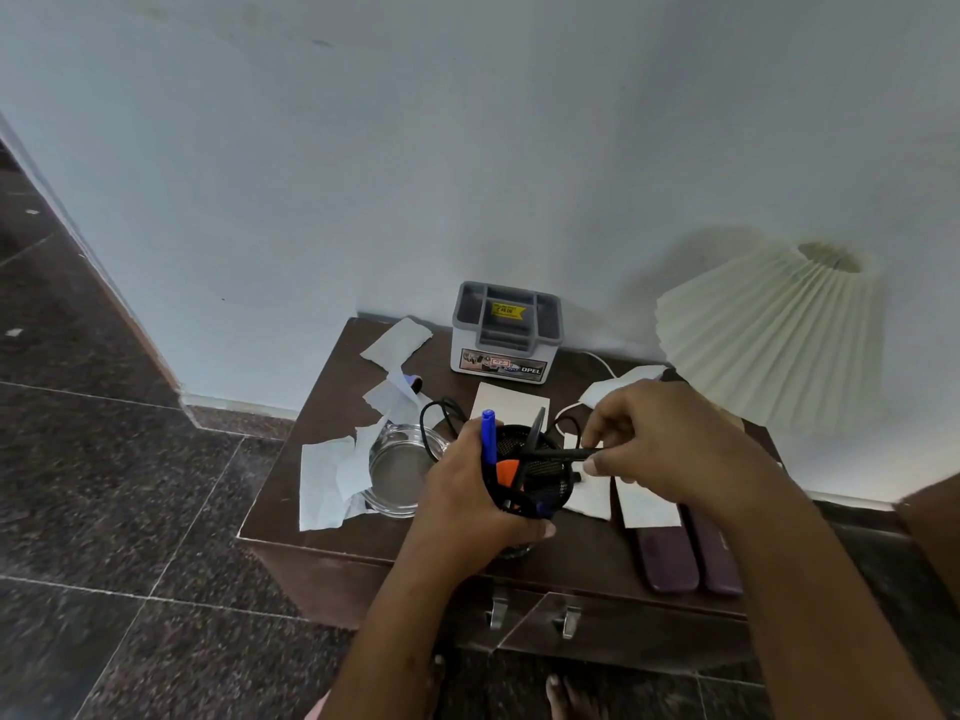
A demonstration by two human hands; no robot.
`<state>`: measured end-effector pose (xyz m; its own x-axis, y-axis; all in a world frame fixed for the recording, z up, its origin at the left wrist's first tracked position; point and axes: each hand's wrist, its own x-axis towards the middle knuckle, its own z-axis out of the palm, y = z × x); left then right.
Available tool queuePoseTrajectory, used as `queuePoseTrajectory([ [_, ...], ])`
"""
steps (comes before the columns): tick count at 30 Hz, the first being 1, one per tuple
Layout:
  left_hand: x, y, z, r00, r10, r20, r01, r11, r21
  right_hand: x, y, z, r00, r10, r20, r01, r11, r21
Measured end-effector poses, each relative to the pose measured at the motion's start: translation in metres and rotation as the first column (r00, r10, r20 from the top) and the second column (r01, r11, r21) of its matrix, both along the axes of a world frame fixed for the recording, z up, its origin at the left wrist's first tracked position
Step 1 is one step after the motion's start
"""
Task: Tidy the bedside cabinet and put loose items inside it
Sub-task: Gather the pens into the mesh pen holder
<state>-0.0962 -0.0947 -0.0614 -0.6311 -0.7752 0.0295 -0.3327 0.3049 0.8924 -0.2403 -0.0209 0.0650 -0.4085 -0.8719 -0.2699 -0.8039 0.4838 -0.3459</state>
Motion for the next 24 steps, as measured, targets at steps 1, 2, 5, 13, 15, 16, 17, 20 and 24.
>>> queuePoseTrajectory([
  [1,0.0,0.0,0.0,1.0,-0.001,-0.001,0.001,1.0,-0.005,0.001,0.0,0.004,0.999,0.001,-0.041,0.0,1.0,0.023],
  [2,0.0,0.0,0.0,1.0,-0.005,-0.003,0.005,1.0,-0.006,0.002,0.001,0.006,0.996,0.005,-0.087,0.0,0.998,0.057],
  [5,-0.002,0.0,0.0,1.0,-0.017,0.004,0.017,1.0,-0.007,0.008,0.001,0.007,0.971,0.012,-0.239,0.012,0.995,0.096],
  [13,-0.001,0.002,0.003,0.999,-0.008,-0.039,0.008,1.0,0.007,0.028,-0.019,-0.037,0.992,-0.01,-0.124,-0.037,0.928,-0.372],
  [15,0.0,0.001,0.004,0.997,0.016,-0.078,-0.014,1.0,0.023,0.026,-0.022,-0.046,0.999,0.013,-0.052,-0.035,0.89,-0.454],
  [16,0.001,0.0,0.005,0.994,0.031,-0.105,-0.028,0.999,0.031,0.025,-0.022,-0.05,1.0,0.024,-0.015,-0.029,0.879,-0.476],
  [17,0.002,-0.001,0.005,0.99,0.046,-0.13,-0.042,0.998,0.037,0.024,-0.023,-0.053,1.0,0.029,0.005,-0.023,0.871,-0.492],
  [20,0.005,-0.002,0.009,0.981,0.099,-0.169,-0.094,0.995,0.035,0.02,-0.025,-0.061,1.0,0.026,-0.009,-0.027,0.832,-0.554],
  [24,0.008,-0.003,0.018,0.935,0.24,-0.262,-0.232,0.971,0.06,0.02,-0.027,-0.065,0.971,0.126,0.203,-0.005,0.859,-0.512],
])
